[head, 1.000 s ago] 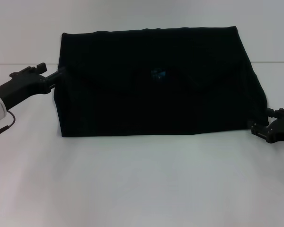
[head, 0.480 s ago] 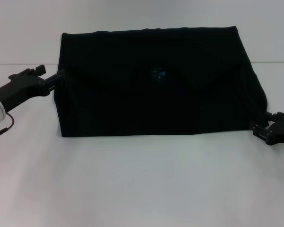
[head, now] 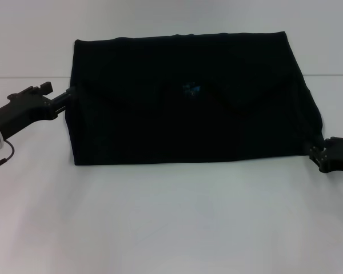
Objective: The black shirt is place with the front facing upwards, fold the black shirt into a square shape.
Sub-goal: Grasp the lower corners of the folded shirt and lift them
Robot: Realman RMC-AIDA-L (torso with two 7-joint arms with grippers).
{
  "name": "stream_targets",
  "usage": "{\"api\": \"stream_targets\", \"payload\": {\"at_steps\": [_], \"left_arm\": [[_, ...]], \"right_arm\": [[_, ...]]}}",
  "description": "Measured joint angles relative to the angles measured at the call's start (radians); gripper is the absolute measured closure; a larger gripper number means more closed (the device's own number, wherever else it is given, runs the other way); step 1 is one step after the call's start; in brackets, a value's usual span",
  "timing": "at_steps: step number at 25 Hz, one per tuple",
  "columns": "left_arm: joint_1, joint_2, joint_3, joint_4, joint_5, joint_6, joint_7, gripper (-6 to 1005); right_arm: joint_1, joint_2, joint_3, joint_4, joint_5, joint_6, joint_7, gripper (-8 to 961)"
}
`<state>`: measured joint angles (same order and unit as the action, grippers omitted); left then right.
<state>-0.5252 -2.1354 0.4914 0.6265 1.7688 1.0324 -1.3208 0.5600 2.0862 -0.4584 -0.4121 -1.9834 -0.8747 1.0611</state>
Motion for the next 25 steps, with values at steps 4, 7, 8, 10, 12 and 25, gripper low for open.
{"api": "stream_targets", "payload": {"at_steps": [4, 7, 8, 10, 12, 25], "left_arm": [[0.001, 0.0, 0.0, 0.001, 0.0, 0.008, 0.0, 324], [0.001, 0.0, 0.0, 0.001, 0.001, 0.014, 0.0, 324], [0.001, 0.0, 0.001, 0.002, 0.004, 0.015, 0.0, 324], [0.001, 0.001, 0.003, 0.002, 0.016, 0.018, -0.001, 324], [0.002, 0.007, 0.003, 0.002, 0.055, 0.028, -0.014, 324], [-0.054, 0.065, -0.018, 0.064, 0.495, 0.146, -0.261, 316]], "right_arm": [[-0.003, 0.0, 0.0, 0.0, 0.001, 0.0, 0.0, 617], [-0.003, 0.0, 0.001, 0.0, 0.003, 0.0, 0.0, 800], [-0.003, 0.0, 0.001, -0.001, 0.004, 0.0, 0.0, 830], [-0.004, 0.0, 0.003, -0.002, 0.005, 0.0, 0.0, 889], [-0.005, 0.0, 0.006, -0.003, 0.005, 0.0, 0.0, 919], [-0.008, 0.0, 0.018, -0.007, 0.008, 0.0, 0.011, 919]]}}
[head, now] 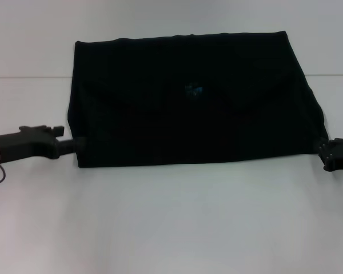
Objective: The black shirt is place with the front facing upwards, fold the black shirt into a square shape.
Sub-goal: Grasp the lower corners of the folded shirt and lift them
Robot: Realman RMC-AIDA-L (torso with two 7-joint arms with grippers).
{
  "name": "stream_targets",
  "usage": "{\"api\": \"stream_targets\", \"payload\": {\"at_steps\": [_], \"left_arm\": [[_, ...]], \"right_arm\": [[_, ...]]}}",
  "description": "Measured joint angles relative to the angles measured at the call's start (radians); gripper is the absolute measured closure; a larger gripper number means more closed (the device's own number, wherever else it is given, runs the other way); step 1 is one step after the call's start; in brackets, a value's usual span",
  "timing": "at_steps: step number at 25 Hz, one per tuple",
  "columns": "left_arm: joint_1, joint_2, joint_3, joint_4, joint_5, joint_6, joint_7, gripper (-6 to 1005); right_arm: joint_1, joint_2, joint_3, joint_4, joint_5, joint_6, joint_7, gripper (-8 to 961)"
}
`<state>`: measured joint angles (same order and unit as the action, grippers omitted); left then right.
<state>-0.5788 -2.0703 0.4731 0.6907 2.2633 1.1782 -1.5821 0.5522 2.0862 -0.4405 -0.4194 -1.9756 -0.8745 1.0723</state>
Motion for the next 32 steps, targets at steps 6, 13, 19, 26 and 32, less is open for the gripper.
{"api": "stream_targets", "payload": {"at_steps": [6, 13, 19, 26, 32], "left_arm": [[-0.006, 0.006, -0.024, -0.001, 0.056, 0.052, -0.013, 316], [-0.007, -0.004, 0.02, -0.044, 0.07, -0.002, -0.008, 315], [-0.023, -0.011, 0.059, -0.074, 0.081, -0.064, -0.005, 316], [-0.052, -0.015, 0.095, -0.12, 0.082, -0.125, 0.001, 319], [-0.058, -0.014, 0.09, -0.125, 0.073, -0.134, 0.003, 322]], "right_arm": [[0.0, 0.0, 0.001, -0.001, 0.0, 0.0, 0.0, 919], [0.0, 0.0, 0.0, 0.001, 0.0, 0.0, -0.001, 920], [0.0, 0.0, 0.0, 0.004, 0.0, 0.0, -0.001, 920], [0.0, 0.0, 0.0, 0.005, 0.0, -0.002, 0.0, 920], [-0.001, 0.001, 0.0, 0.007, 0.008, -0.002, -0.004, 920]]}}
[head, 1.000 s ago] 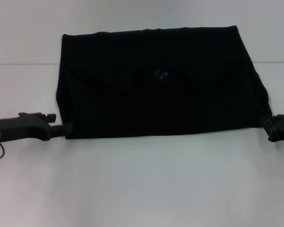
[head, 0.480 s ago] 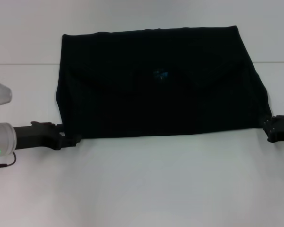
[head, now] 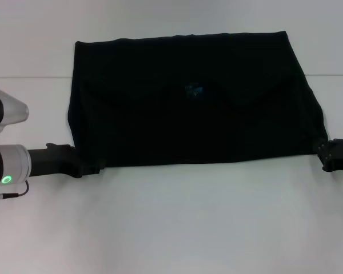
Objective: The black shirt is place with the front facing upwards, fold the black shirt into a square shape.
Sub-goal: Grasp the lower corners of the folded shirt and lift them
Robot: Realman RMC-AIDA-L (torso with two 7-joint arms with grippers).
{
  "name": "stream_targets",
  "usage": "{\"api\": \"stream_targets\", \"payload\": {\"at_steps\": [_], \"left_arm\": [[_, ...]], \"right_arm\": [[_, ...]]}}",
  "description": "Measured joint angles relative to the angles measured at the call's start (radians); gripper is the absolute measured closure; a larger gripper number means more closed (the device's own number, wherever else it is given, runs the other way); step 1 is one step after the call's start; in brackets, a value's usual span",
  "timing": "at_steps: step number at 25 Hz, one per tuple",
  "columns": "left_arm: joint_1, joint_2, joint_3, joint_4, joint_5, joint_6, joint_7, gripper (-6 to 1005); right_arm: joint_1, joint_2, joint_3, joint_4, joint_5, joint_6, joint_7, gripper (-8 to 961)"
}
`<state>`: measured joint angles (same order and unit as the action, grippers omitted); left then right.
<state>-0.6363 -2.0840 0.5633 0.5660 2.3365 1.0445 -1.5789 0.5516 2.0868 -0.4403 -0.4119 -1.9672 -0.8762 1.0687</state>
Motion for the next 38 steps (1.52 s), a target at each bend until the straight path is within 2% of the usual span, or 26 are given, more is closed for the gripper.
{"api": "stream_targets", "payload": {"at_steps": [7, 13, 18, 21, 27, 32, 38], "left_arm": [[-0.004, -0.001, 0.003, -0.004, 0.005, -0.045, -0.003, 325], [-0.013, -0.001, 0.004, -0.017, 0.008, -0.064, -0.002, 500], [-0.014, 0.0, 0.004, -0.018, 0.009, -0.064, -0.001, 715], [-0.012, 0.001, 0.004, -0.018, 0.009, -0.06, 0.0, 941], [-0.002, 0.004, -0.003, -0.008, 0.009, -0.022, 0.001, 960], [0.027, 0.007, -0.015, 0.028, 0.001, 0.043, 0.015, 961], [0.043, 0.008, -0.07, 0.034, 0.002, 0.114, 0.054, 962]], "right_arm": [[-0.006, 0.001, 0.0, 0.001, 0.015, -0.005, -0.005, 919], [-0.01, 0.001, 0.0, 0.001, 0.017, -0.007, -0.005, 920], [-0.01, 0.001, 0.0, 0.001, 0.018, -0.007, -0.006, 920], [-0.011, 0.001, 0.0, 0.001, 0.018, -0.007, -0.006, 920], [-0.026, 0.0, 0.0, -0.008, 0.018, -0.028, 0.003, 919], [-0.055, -0.013, 0.001, -0.014, 0.018, -0.095, 0.035, 919], [-0.079, -0.023, 0.006, -0.016, 0.017, -0.16, 0.064, 920]]}}
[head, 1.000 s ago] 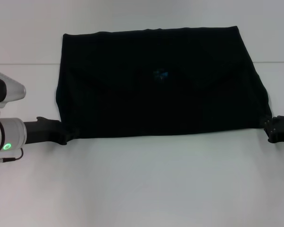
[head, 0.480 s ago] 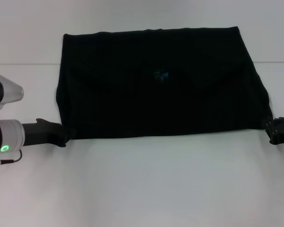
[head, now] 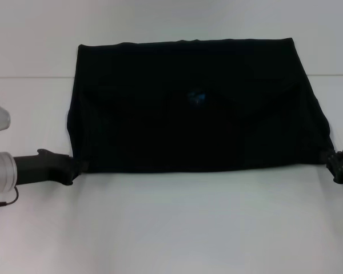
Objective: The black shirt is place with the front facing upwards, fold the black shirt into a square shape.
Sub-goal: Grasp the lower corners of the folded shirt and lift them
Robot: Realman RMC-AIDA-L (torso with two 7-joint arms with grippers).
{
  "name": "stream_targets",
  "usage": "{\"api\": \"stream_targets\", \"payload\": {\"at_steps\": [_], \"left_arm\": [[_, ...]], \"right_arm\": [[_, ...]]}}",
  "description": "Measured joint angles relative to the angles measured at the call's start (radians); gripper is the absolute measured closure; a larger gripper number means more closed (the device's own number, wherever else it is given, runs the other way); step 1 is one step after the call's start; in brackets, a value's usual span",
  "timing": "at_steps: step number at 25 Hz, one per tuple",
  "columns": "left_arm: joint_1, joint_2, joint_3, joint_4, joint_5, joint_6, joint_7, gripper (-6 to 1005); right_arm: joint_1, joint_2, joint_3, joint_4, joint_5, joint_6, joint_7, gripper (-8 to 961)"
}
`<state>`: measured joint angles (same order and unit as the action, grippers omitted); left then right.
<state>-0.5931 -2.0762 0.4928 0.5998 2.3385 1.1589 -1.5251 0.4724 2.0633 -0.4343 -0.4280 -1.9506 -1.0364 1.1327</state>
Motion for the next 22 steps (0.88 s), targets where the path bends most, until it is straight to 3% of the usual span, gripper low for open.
{"api": "stream_targets", "payload": {"at_steps": [3, 12, 22], "left_arm": [[0.013, 0.001, -0.017, 0.007, 0.007, 0.042, 0.01, 962], [0.136, 0.0, -0.125, 0.098, 0.014, 0.254, 0.042, 962], [0.235, -0.004, -0.255, 0.162, 0.12, 0.454, 0.094, 954]], "right_arm": [[-0.02, -0.003, -0.007, -0.01, -0.006, -0.049, 0.024, 920], [-0.11, -0.015, -0.02, -0.037, -0.022, -0.211, 0.078, 920], [-0.177, -0.029, -0.012, -0.037, -0.111, -0.348, 0.135, 919]]}}
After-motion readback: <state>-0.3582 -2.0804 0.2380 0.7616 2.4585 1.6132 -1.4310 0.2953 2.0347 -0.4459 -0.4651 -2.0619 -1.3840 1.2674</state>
